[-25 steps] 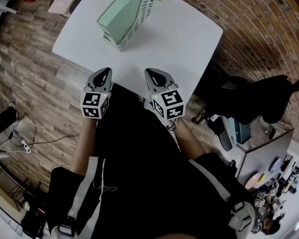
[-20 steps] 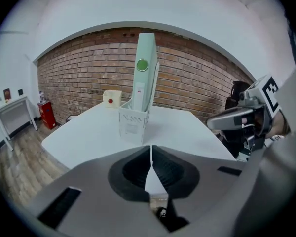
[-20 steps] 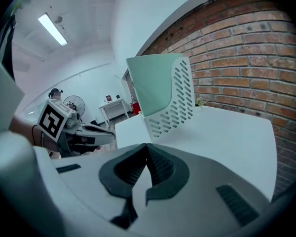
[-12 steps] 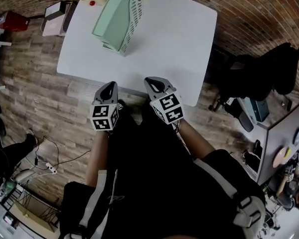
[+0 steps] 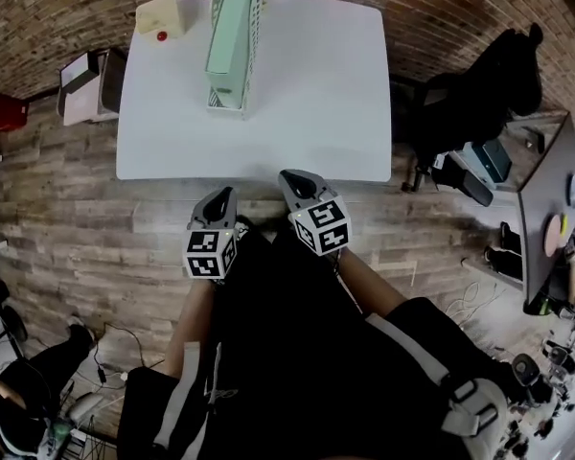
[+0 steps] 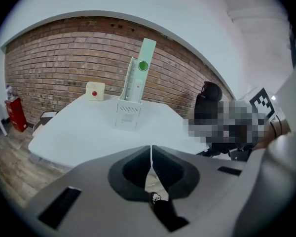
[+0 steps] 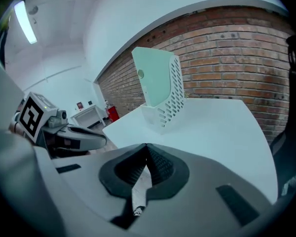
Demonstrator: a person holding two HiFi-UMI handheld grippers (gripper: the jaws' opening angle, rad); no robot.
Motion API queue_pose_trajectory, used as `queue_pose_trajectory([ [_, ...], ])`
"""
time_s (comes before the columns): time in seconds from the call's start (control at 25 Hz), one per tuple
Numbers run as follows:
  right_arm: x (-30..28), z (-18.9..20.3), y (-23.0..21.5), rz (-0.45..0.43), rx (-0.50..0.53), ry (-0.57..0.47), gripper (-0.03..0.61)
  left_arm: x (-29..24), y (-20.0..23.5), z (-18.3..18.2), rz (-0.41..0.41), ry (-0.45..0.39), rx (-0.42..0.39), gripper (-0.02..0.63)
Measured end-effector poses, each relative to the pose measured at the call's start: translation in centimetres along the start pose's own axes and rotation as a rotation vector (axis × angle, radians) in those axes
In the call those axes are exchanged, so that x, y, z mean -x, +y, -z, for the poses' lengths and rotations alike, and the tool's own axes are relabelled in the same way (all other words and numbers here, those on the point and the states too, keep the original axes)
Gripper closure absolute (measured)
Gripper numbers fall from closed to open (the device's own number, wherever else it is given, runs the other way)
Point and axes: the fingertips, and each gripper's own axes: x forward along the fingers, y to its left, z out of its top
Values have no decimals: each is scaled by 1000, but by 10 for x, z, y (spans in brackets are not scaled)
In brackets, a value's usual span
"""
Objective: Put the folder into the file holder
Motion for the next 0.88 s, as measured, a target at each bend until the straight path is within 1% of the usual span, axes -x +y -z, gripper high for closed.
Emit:
queue_pose_trajectory([
  [0.08, 2, 7, 20, 27, -25, -2, 569, 15, 4, 6, 30, 10, -12, 584],
  [0.16, 4, 7, 33, 57, -32, -12, 569, 23, 8, 4, 57, 12, -36, 584],
  [0.28, 18, 1, 40, 100, -41, -40, 569, 29, 3, -5, 91, -5, -73, 584],
  [0.4, 38, -14, 45, 120, -41, -69, 569, 40, -6, -20, 99, -27, -83, 584],
  [0.52, 50, -43, 39, 149, 5, -114, 569, 40, -16, -52, 113, -71, -96, 584],
  [0.68, 70, -98, 20, 202, 55, -225, 569, 40, -34, -112, 142, -187, -87, 584],
  [0.88, 98, -154, 18, 230, 95, -352, 569, 56, -51, -173, 119, -318, -121, 584],
])
